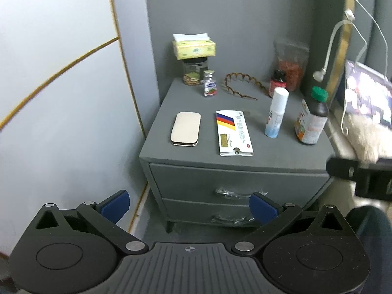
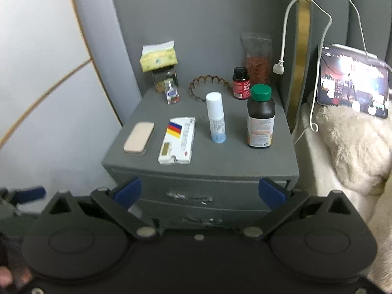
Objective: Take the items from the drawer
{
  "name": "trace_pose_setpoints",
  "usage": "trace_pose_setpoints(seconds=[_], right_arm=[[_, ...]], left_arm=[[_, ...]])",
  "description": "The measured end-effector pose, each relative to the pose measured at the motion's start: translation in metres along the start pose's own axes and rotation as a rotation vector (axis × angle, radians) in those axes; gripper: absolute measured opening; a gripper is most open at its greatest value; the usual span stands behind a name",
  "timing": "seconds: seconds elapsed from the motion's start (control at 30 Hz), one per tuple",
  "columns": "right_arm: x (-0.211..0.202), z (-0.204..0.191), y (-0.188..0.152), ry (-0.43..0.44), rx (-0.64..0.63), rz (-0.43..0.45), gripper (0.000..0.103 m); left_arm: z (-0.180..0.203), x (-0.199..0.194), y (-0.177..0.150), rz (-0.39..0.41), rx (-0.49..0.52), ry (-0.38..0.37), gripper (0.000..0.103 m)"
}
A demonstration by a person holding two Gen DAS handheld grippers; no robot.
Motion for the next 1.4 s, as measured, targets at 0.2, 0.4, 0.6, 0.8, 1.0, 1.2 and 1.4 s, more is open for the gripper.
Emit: trace_pose_setpoints(seconds=[0.2,0.4,0.6,0.8,1.0,1.2,1.4], right_arm=[[0.025,0.003,-0.01,-0.033,-0.011,-0.075,0.103],[0.031,-0.002,-0.015,-0.037,-0.027,-0.089,0.103],[0.031,-0.004,-0.016,-0.032,-0.028,-0.096,0.103],[0.029,-0.005,-0.017,-0.031,-0.034,-0.094,0.103],[0.029,-0.006,-0.017,-0.027,-0.04,-0.096,0.103],[0.029,-0.006,-0.017,-0.026,-0.043,-0.092,0.103],[0.028,-0.006,-0.017,-0.025,-0.044,-0.091,0.103]], left_arm=[[-0.007,-0.011,-0.023,-0.003,0.007,-0.006,0.103],[-0.005,-0.014,-0.008,-0.015,0.005,0.007,0.103],[-0.004,-0.007,-0.004,-0.018,0.008,0.006,0.103],[-0.004,0.007,0.01,-0.009,0.005,-0.005,0.103],[-0.006,-0.002,0.01,-0.006,0.001,-0.006,0.103],[-0.007,-0.007,0.012,-0.006,0.002,-0.005,0.103],[0.003,0.024,0.022,-0.001,-0.003,-0.004,0.103]])
Point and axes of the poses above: each gripper's, at about its wrist camera, not at the fingertips, and x roughly the way its jaws point, z to its right, y to its top, the point moved 2 cm from there along x, roughly the way its jaws point, and after that the axes turned 13 degrees about -z, right-handed, at the moved point
